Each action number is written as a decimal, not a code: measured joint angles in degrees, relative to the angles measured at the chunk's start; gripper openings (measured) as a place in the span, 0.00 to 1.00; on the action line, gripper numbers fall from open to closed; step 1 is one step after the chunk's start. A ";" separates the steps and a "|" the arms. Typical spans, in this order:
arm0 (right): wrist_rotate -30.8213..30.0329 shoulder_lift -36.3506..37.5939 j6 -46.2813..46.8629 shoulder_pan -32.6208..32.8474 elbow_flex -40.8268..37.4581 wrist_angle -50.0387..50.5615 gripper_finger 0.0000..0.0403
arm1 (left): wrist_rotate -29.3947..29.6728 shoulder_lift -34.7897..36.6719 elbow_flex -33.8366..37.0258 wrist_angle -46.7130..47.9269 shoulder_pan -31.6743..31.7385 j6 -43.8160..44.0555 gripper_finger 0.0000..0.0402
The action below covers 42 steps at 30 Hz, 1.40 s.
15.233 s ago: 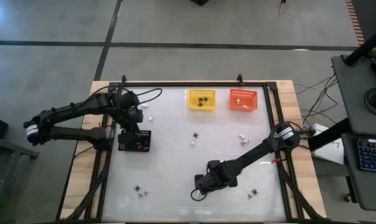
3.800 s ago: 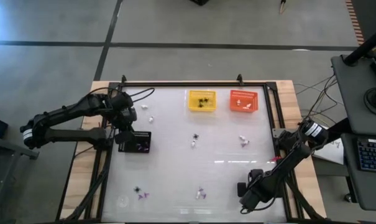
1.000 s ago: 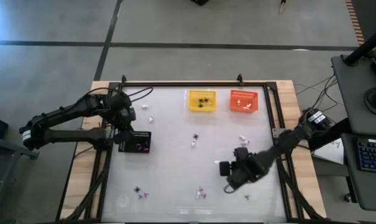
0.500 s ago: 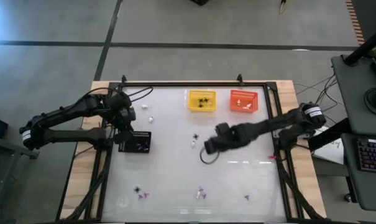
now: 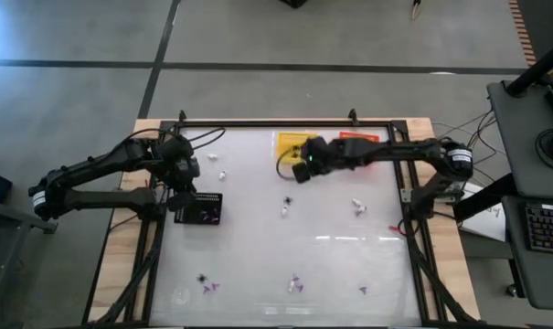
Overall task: Sort Halloween decoration
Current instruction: Put the black spider toy into the yellow bin, then put the white skeleton toy into the orange bin
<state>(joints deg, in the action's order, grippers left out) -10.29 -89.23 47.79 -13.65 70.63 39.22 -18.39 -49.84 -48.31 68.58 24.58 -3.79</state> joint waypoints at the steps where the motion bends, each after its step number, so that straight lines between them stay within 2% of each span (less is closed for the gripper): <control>1: 0.36 -0.15 -1.59 -1.32 0.00 -1.52 0.02 | 0.00 0.00 0.00 0.00 -0.02 0.00 0.25; 6: 3.47 -1.32 -8.38 -7.84 0.00 -7.62 0.02 | 0.00 0.00 0.00 -0.01 -0.01 0.02 0.25; 12: 8.80 -3.48 -13.12 -13.83 0.00 -10.28 0.02 | 0.00 0.00 0.00 -0.02 0.00 0.35 0.25; 19: 9.28 -6.30 -17.96 -16.37 0.02 -10.98 0.02 | 0.00 -0.44 0.00 0.07 0.00 3.81 0.25; 28: 9.23 -5.19 -21.89 -16.50 0.11 -11.27 0.03 | 0.00 -0.59 0.00 0.09 -0.02 7.83 0.25; 36: 9.23 -3.78 -25.50 -16.50 0.49 -10.64 0.18 | -0.02 -1.71 0.00 -0.35 -0.02 12.62 0.25; 42: 9.22 -3.78 -28.30 -16.37 5.47 -3.91 0.29 | -0.09 -3.72 0.00 -2.75 -0.02 18.22 0.25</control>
<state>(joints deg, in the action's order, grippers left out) -1.07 -93.01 19.50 -30.02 76.10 35.31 -18.48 -53.57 -48.31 65.83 24.56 14.43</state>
